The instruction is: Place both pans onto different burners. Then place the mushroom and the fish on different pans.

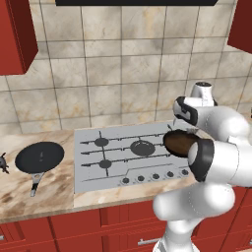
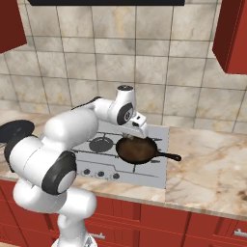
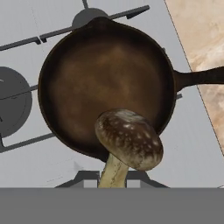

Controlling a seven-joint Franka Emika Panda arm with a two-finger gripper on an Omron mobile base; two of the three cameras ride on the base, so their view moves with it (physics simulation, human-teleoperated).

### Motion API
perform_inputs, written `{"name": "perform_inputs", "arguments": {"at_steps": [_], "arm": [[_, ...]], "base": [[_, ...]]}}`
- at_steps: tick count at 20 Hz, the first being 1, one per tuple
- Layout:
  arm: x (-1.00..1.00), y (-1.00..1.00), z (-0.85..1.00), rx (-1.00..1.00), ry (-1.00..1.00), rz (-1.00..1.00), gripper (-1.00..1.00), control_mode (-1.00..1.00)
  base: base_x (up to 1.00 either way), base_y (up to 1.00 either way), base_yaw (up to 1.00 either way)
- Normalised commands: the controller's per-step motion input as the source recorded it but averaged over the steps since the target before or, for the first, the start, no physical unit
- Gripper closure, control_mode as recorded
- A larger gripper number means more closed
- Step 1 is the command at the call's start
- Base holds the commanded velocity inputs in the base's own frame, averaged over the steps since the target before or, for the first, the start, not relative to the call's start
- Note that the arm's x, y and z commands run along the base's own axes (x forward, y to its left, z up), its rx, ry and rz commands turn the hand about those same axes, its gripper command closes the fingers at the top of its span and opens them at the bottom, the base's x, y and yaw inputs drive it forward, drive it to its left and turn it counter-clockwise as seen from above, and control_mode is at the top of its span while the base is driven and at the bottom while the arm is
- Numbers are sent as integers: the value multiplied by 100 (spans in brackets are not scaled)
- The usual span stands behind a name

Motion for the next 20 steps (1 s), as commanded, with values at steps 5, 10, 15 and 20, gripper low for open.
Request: {"name": "perform_inputs", "arguments": {"at_steps": [5, 10, 15, 20], "arm": [[15, 0, -19, 0, 0, 0, 100, -100], [15, 0, -28, 0, -2, 0, 100, -100], [19, 0, -30, 0, -2, 0, 100, -100], [10, 0, -34, 0, -1, 0, 100, -100]], "base": [[0, 0, 0], [0, 0, 0], [0, 0, 0], [0, 0, 0]]}}
